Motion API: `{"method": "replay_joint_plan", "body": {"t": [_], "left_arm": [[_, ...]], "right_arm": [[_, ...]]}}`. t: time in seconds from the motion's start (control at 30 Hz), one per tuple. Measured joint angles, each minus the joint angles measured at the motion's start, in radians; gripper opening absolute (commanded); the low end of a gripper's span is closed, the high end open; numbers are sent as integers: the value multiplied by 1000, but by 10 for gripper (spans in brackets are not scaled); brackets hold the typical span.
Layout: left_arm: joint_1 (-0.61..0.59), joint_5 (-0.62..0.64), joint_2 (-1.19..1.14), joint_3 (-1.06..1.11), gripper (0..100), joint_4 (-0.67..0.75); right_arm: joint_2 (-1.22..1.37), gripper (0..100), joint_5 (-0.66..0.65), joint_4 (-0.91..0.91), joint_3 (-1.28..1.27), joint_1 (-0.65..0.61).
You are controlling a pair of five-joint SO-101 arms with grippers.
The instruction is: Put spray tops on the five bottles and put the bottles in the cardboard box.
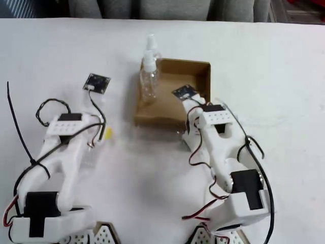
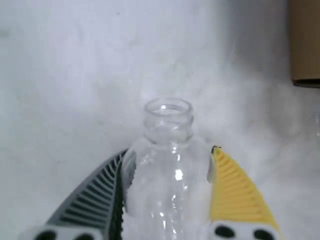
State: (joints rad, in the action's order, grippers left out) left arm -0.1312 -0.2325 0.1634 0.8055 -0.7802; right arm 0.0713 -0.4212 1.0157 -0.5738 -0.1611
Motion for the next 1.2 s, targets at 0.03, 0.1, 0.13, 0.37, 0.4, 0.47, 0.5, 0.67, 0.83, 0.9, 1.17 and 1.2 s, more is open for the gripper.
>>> {"method": "replay_joint_plan", "body": {"t": [0.03,0.1,0.13,0.37,0.4,0.47,0.5,0.67,0.83,0.9,1.17,1.2], "left_arm": [[0,0,0,0,37,0],[0,0,0,0,36,0],[0,0,0,0,36,0],[-2,0,20,0,37,-6],[-2,-2,44,0,37,-25],[-2,25,109,-11,37,-66],[-2,44,150,-11,37,-83],[46,106,377,-11,38,-109],[144,115,628,48,38,-110],[181,115,727,77,38,-110],[356,118,1100,281,35,-14],[368,118,1140,305,35,3]], "right_arm": [[0,17,0,14,3,5],[-8,15,0,72,18,26],[-20,15,2,109,28,41],[-244,15,5,304,51,58],[-285,15,5,321,48,61],[-376,15,5,348,21,61],[-420,15,5,354,0,60],[-635,15,5,364,-98,58],[-827,15,5,364,-160,55],[-904,15,5,364,-181,58],[-1309,15,5,305,-284,41],[-1358,15,5,272,-310,26]]}}
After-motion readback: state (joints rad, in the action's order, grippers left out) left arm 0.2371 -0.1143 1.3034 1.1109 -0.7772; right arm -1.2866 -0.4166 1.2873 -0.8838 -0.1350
